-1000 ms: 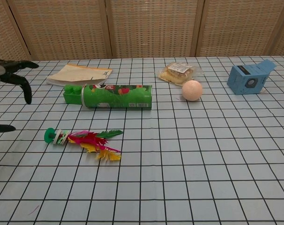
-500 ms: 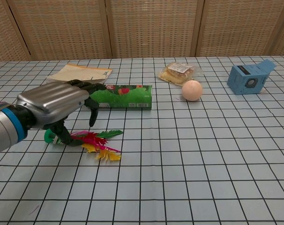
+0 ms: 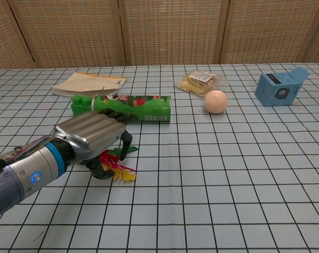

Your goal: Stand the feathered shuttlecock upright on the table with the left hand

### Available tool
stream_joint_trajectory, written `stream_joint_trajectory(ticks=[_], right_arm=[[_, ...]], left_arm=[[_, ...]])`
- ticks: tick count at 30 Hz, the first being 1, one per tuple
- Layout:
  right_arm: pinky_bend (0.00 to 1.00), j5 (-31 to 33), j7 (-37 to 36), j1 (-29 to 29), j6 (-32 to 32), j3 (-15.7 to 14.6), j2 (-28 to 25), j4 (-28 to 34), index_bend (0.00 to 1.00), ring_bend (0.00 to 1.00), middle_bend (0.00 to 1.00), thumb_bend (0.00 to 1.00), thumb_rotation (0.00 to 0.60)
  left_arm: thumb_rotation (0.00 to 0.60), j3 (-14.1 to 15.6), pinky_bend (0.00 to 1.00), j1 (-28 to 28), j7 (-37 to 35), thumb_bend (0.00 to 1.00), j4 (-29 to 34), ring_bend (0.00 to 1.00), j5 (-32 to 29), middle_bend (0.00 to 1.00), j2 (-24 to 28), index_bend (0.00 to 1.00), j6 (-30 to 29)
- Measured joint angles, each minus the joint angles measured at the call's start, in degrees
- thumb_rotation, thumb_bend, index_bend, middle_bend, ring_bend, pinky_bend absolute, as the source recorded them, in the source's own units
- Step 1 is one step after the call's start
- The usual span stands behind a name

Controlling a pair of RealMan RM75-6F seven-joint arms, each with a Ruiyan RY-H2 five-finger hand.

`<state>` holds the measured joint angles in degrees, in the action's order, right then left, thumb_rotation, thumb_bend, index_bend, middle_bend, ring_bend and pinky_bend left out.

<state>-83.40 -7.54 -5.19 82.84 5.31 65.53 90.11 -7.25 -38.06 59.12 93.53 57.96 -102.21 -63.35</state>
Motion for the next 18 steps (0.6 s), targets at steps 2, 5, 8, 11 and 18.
stream_joint_trajectory(ticks=[2, 5, 8, 11, 18], right_arm=[[0.0, 0.02, -0.27, 0.0, -0.1, -0.04, -0.11, 0.1, 0.13, 0.0, 0.0, 0.09, 0.6], [0.0, 0.01, -0.77, 0.02, -0.11, -0.04, -0.26, 0.18, 0.13, 0.0, 0.0, 0.09, 0.6], [0.0, 0.04, -1.36, 0.05, -0.05, 0.03, -0.39, 0.13, 0.13, 0.0, 0.0, 0.09, 0.6], [0.0, 0.12, -1.86, 0.06, -0.05, 0.11, -0.46, 0.02, 0.13, 0.0, 0.0, 0.09, 0.6], [0.0, 0.09, -2.55, 0.13, 0.2, 0.24, -0.46, -0.27, 0.13, 0.0, 0.0, 0.09, 0.6]], left_arm=[[0.6, 0.1, 0.0, -0.42, 0.14, 0.28, -0.52, 0.0, -0.37, 0.0, -0.53, 0.51, -0.11], [0.6, 0.17, 0.0, -1.12, 0.38, 0.28, -1.32, 0.0, -0.94, 0.0, -1.5, 0.52, -0.29], [0.6, 0.22, 0.0, -1.9, 0.63, 0.31, -2.15, 0.0, -1.29, 0.0, -2.47, 0.53, -0.51], [0.6, 0.34, 0.0, -2.53, 0.61, 0.36, -2.67, 0.0, -1.11, 0.0, -3.03, 0.54, -0.82], [0.6, 0.51, 0.0, -3.63, 1.64, 0.39, -2.8, 0.0, -2.04, 0.0, -3.03, 0.56, -1.29]])
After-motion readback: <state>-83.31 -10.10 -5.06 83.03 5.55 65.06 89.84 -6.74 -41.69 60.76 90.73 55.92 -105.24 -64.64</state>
